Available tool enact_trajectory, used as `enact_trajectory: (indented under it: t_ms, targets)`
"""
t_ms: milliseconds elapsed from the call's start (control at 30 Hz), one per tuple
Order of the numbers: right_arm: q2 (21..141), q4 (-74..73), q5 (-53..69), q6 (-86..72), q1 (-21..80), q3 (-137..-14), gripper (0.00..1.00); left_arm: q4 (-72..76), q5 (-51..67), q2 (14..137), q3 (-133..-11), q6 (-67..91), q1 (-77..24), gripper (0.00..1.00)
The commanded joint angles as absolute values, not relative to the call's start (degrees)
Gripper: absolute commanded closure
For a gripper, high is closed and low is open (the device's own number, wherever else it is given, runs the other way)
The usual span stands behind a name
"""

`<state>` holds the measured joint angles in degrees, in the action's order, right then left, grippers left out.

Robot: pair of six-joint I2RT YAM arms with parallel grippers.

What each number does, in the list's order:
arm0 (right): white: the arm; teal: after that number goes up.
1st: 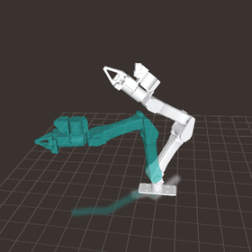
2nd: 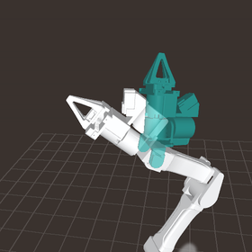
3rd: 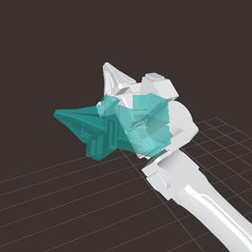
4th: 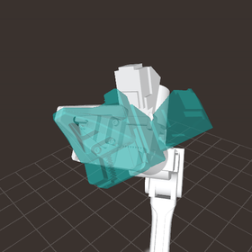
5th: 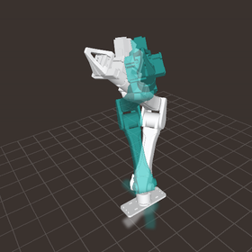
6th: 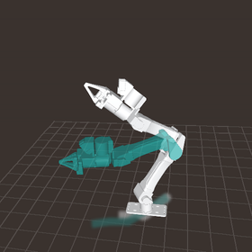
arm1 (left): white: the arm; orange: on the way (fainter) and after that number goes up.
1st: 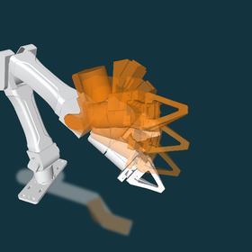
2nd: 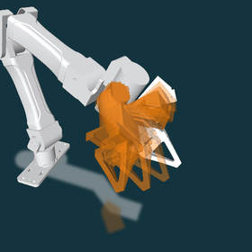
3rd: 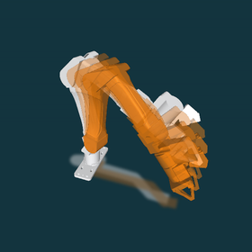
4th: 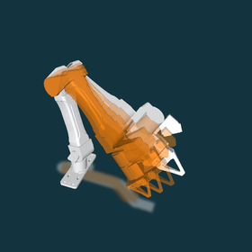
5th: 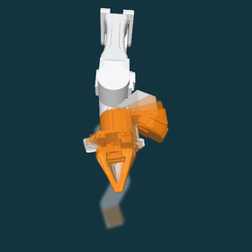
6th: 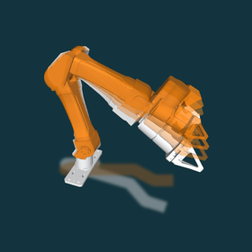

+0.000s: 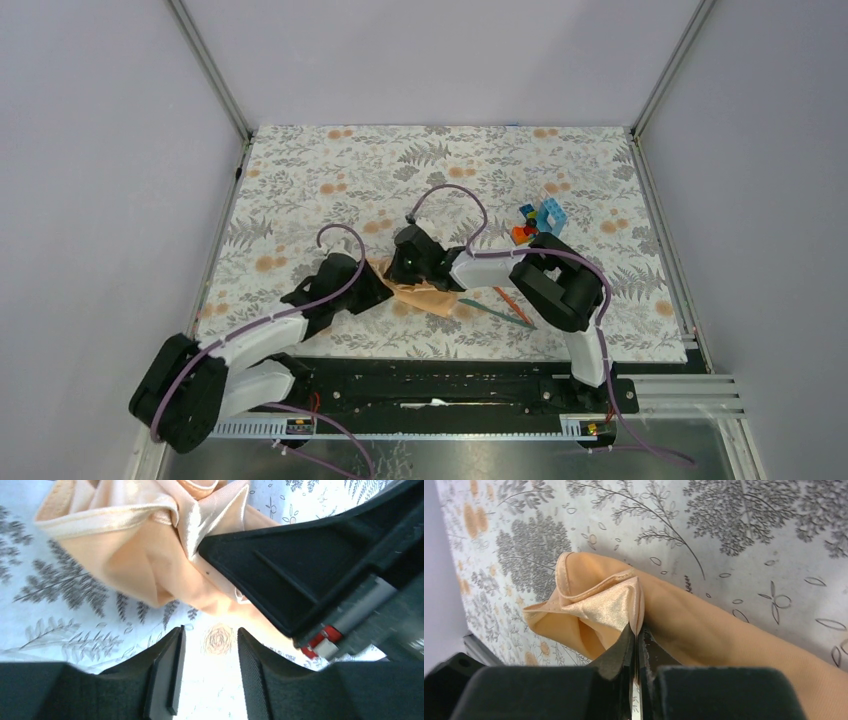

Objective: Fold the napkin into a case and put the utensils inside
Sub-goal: Fold the 2/3-rectangle-folded napkin at the center of the board.

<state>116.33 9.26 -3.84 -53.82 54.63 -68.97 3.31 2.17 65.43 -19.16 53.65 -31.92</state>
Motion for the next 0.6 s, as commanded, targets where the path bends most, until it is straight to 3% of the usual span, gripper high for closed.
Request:
enact_trajectory:
  t_ms: [0,133,267,367,567]
  targets:
    - [114.12,21.21,-0.37,-49.91,53.8,-64.95,1.0,-13.33,2.24,55.67,-25.75,52.21,-28.66,0.46]
    - [114.24,29.78,4.63,-47.19,53.57,-61.48,1.0,-24.66,0.79,51.86,-31.62,51.85,-22.0,0.36]
    - [114.96,30.26,8.34,-45.16,53.13,-62.97,1.0,-19.89,14.99,58.15,-32.87,50.61,-12.36,0.44]
    - [114.45,28.8,7.62,-43.44,53.14,-63.4,1.0,-13.91,22.15,66.24,-34.64,52.0,-10.3,0.42]
    - [114.08,26.39,6.67,-40.49,53.17,-64.67,1.0,-23.5,17.66,73.05,-45.19,56.92,-10.28,0.35]
